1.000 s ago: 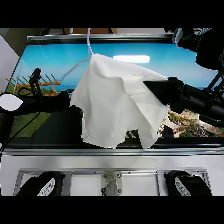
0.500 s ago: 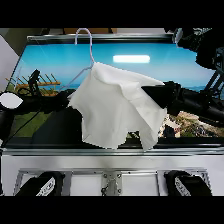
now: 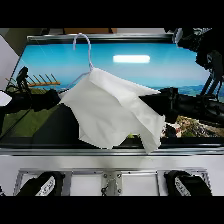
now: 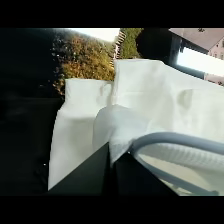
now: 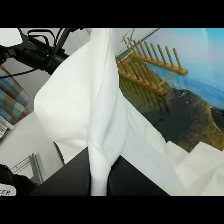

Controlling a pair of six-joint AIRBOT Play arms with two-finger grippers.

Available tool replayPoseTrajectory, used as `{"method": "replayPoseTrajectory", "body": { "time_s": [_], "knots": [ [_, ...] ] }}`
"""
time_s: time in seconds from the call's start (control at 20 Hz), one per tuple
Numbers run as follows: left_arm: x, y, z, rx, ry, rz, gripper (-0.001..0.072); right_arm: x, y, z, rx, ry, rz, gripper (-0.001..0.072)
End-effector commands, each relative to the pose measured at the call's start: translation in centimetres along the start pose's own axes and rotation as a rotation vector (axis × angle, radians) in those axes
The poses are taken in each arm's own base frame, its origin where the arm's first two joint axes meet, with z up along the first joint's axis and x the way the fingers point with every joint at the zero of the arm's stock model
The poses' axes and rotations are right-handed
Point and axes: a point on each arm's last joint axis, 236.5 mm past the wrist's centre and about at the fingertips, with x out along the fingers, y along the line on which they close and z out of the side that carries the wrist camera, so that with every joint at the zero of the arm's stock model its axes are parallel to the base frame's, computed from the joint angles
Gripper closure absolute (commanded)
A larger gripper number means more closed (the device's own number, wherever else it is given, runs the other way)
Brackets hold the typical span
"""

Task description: Fold the clothes and pants, and hang the long-sleeved shirts on hangers.

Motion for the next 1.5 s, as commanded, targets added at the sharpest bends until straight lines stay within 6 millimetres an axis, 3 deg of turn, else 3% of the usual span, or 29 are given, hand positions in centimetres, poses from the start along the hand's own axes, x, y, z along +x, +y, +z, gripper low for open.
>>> {"method": "replayPoseTrajectory", "body": {
  "time_s": [0.0, 0.15, 0.3, 0.45, 0.65, 0.8, 0.95, 1.1, 1.3, 1.45],
  "knots": [
    [-0.6, 0.7, 0.4, 0.032, -0.004, 0.039, 0.0688, 0.0, 0.6, -1.0, -0.042, 0.044, 0.025, 0.0688],
    [-0.7, 1.1, 0.3, 0.042, -0.001, 0.056, 0.0689, -0.2, -0.1, -1.9, -0.058, 0.079, -0.001, 0.0688],
    [-2.4, -0.6, 1.2, 0.08, -0.011, 0.04, 0.0689, -1.5, -0.8, -2.6, -0.088, 0.102, 0.0, 0.0688],
    [-5.5, -4.6, 2.2, 0.178, -0.067, -0.004, 0.0689, -2.3, -2.3, -3.4, -0.093, 0.068, -0.006, 0.0688],
    [-8.9, -10.7, 0.0, 0.333, -0.084, -0.092, 0.069, -1.3, -3.3, -6.8, -0.028, 0.04, 0.057, 0.0688],
    [-10.6, -12.1, -1.9, 0.411, -0.036, -0.054, 0.0689, -0.9, -3.8, -5.6, -0.022, -0.06, 0.096, 0.0688],
    [-12.5, -12.5, -1.9, 0.477, -0.032, 0.04, 0.0689, -0.7, -4.9, -4.6, 0.016, -0.132, 0.131, 0.0688],
    [-13.3, -13.7, -2.4, 0.527, 0.002, 0.071, 0.0689, -0.1, -4.5, -3.6, 0.019, -0.194, 0.185, 0.0688],
    [-14.5, -17.4, -1.5, 0.593, -0.047, 0.048, 0.0689, 1.3, -2.4, -2.8, 0.019, -0.238, 0.263, 0.0688],
    [-15.9, -20.5, -1.1, 0.628, -0.095, -0.008, 0.0689, 1.3, -2.1, -1.0, 0.042, -0.316, 0.273, 0.0688]
  ]
}}
